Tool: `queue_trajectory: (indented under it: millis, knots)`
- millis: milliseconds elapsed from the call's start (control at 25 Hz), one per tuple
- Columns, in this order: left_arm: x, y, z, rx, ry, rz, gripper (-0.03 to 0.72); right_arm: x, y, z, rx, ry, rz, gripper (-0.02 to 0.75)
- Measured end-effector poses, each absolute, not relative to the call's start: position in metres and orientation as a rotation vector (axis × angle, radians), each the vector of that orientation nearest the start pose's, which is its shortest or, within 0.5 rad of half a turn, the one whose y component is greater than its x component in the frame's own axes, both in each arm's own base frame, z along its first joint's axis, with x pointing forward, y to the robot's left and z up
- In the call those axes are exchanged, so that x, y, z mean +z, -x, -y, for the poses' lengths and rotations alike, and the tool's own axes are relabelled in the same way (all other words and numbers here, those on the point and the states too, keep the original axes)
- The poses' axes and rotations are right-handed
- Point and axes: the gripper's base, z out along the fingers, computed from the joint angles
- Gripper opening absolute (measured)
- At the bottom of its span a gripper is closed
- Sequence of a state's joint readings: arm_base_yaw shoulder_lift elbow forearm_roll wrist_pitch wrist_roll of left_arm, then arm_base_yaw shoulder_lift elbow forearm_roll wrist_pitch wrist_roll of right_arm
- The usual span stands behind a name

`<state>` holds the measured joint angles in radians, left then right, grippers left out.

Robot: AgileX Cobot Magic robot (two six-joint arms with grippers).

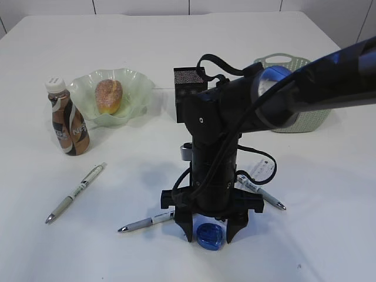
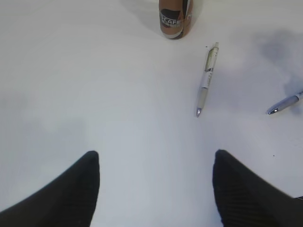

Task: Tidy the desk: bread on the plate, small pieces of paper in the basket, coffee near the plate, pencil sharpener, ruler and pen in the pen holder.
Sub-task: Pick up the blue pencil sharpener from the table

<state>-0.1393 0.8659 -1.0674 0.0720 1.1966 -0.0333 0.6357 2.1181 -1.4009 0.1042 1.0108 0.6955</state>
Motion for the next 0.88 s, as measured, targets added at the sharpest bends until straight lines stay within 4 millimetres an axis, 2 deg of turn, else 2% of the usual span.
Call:
queue_trajectory:
  millis: [880]
  knots:
    - [0.3836,-0.1354,0.0128,0.021,-0.135,-2.479,0.526,0.124,-0.3059,-0.2386,0.054,-0.226,-3.272,0.539]
